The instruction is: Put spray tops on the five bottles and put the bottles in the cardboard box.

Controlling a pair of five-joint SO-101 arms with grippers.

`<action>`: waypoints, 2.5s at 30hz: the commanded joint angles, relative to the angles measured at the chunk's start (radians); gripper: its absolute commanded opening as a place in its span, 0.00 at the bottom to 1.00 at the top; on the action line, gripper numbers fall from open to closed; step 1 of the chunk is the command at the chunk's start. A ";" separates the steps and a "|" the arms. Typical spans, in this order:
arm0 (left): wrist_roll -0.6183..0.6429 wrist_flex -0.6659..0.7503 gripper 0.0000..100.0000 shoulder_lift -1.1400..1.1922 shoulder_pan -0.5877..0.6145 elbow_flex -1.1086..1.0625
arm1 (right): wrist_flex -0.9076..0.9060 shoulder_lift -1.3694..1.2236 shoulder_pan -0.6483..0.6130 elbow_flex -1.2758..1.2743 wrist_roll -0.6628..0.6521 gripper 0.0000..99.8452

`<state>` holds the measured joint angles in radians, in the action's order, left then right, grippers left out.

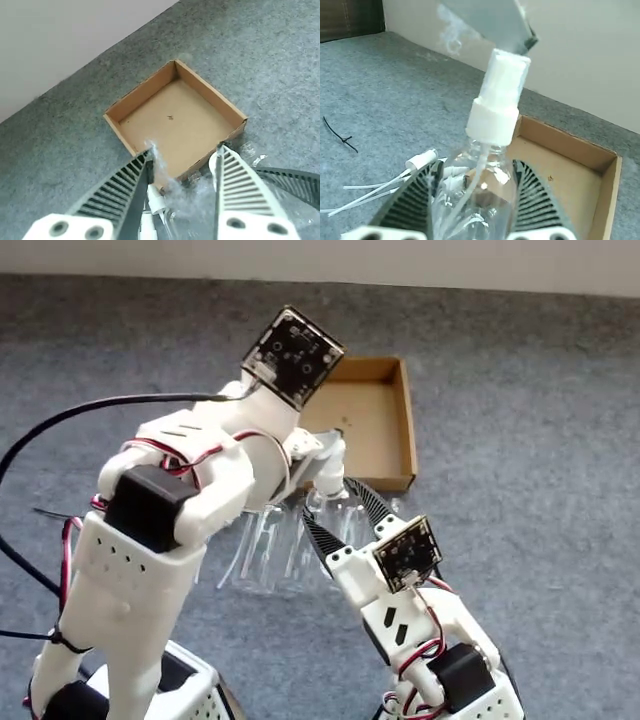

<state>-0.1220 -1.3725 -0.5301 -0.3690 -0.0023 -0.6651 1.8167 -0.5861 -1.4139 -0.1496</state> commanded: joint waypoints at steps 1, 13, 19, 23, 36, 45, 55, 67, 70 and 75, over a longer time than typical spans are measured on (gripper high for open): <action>-0.012 -0.017 0.19 -0.001 0.058 -0.002 | 0.008 0.015 -0.001 0.019 0.002 0.00; -0.008 -0.026 0.18 -0.004 0.084 0.105 | 0.013 0.015 0.002 0.022 0.002 0.00; -0.008 -0.143 0.18 -0.085 0.297 0.099 | 0.355 0.001 0.159 0.013 0.002 0.00; -0.012 -0.098 0.19 -0.271 0.366 -0.206 | 0.490 -0.076 0.188 0.012 0.006 0.00; -0.005 0.537 0.19 -0.598 0.607 -1.130 | 1.187 -1.214 0.185 0.395 0.008 0.00; 0.048 0.723 0.18 -0.598 0.625 -1.273 | 1.386 -1.969 0.176 0.891 0.009 0.00; 0.046 0.723 0.18 -0.598 0.624 -1.283 | 1.555 -2.367 0.186 1.150 0.009 0.00; 0.046 0.723 0.18 -0.598 0.624 -1.285 | 1.687 -2.612 0.191 1.354 0.003 0.00; 0.046 0.723 0.18 -0.598 0.624 -1.285 | 1.687 -2.644 0.191 1.379 0.002 0.00; 0.046 0.723 0.18 -0.598 0.624 -1.285 | 1.687 -2.657 0.191 1.379 -0.120 0.00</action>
<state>-0.0836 -0.6682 -1.1101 0.2478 -1.2912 1.0012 -0.8546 -0.4081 -0.0852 -0.2156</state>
